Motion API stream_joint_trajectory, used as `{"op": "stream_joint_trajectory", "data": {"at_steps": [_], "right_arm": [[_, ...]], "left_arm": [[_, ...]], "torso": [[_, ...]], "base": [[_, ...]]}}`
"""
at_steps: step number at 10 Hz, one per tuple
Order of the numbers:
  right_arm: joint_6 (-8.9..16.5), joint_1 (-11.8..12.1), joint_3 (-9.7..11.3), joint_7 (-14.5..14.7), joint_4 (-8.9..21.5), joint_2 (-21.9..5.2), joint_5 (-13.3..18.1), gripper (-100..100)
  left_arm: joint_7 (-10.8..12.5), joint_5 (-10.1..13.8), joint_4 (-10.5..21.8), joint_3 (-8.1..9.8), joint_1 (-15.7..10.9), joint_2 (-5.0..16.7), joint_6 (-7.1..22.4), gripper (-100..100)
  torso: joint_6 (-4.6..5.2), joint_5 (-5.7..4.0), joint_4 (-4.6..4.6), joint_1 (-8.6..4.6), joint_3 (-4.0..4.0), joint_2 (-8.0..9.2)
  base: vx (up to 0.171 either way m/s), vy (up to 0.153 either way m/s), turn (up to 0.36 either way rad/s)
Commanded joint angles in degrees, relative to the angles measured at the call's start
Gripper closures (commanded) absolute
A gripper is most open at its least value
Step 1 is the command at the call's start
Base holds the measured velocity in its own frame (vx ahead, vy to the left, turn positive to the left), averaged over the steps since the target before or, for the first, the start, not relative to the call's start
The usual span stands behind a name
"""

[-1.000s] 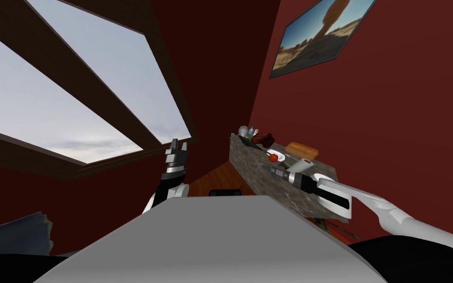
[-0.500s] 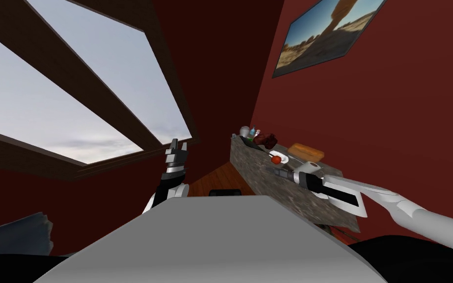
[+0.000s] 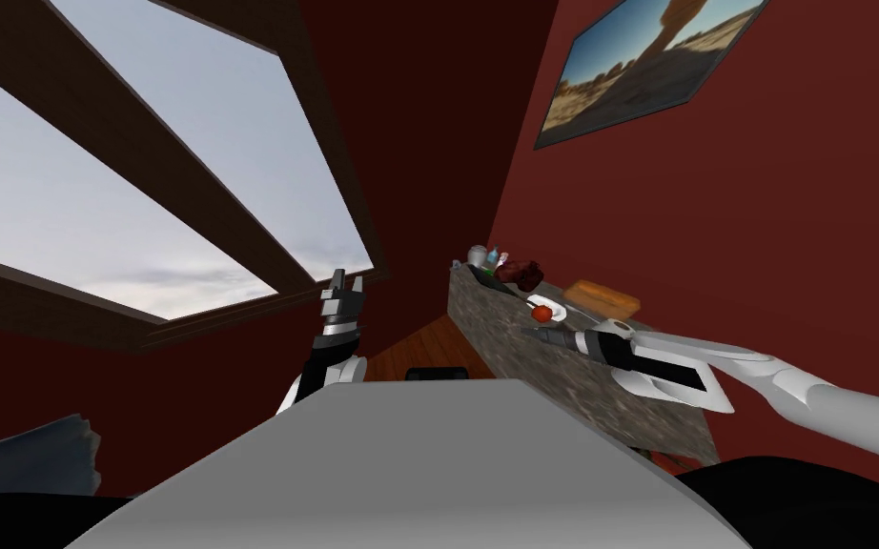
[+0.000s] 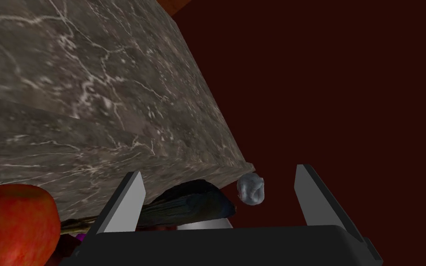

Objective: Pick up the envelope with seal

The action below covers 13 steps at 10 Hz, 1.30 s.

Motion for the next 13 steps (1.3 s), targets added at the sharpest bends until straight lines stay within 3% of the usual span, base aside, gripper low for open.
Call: {"op": "stream_joint_trajectory", "data": {"at_steps": [1, 4, 5, 8, 11, 13], "right_arm": [[-0.15, 0.28, 1.15, -0.11, 1.6, -2.86, 0.56, -100], [-0.29, 0.51, 2.26, -0.13, 2.96, -8.24, 1.1, -100], [-0.29, 0.51, 2.26, -0.13, 2.96, -8.77, 1.1, -100], [-0.73, 0.76, 4.52, 0.15, 5.36, -14.53, 2.19, -100], [-0.73, 0.76, 4.52, 0.15, 5.36, -16.01, 2.19, -100], [-1.04, 0.81, 5.66, 0.46, 6.37, -19.22, 2.74, -100]], "left_arm": [[0.0, 0.0, 0.0, 0.0, 0.0, 0.0, 0.0, 0], [0.0, 0.0, 0.0, 0.0, 0.0, 0.0, 0.0, 0], [0.0, 0.0, 0.0, 0.0, 0.0, 0.0, 0.0, 0], [0.0, 0.0, 0.0, 0.0, 0.0, 0.0, 0.0, 0], [0.0, 0.0, 0.0, 0.0, 0.0, 0.0, 0.0, 0], [0.0, 0.0, 0.0, 0.0, 0.0, 0.0, 0.0, 0]], "torso": [[0.0, 0.0, 0.0, 0.0, 0.0, 0.0], [-0.01, 0.01, -0.02, 0.05, -0.05, -0.09], [-0.01, 0.01, -0.02, 0.05, -0.04, -0.08], [0.0, 0.0, -0.01, 0.02, -0.02, -0.03], [0.01, -0.01, 0.0, -0.01, 0.0, 0.01], [0.0, -0.01, 0.01, -0.02, 0.02, 0.03]], "base": [[0.043, 0.019, 0.034], [0.047, 0.023, 0.029], [0.022, 0.009, -0.002], [0.04, 0.014, 0.026], [0.022, 0.005, 0.003], [0.031, 0.006, 0.019]]}}
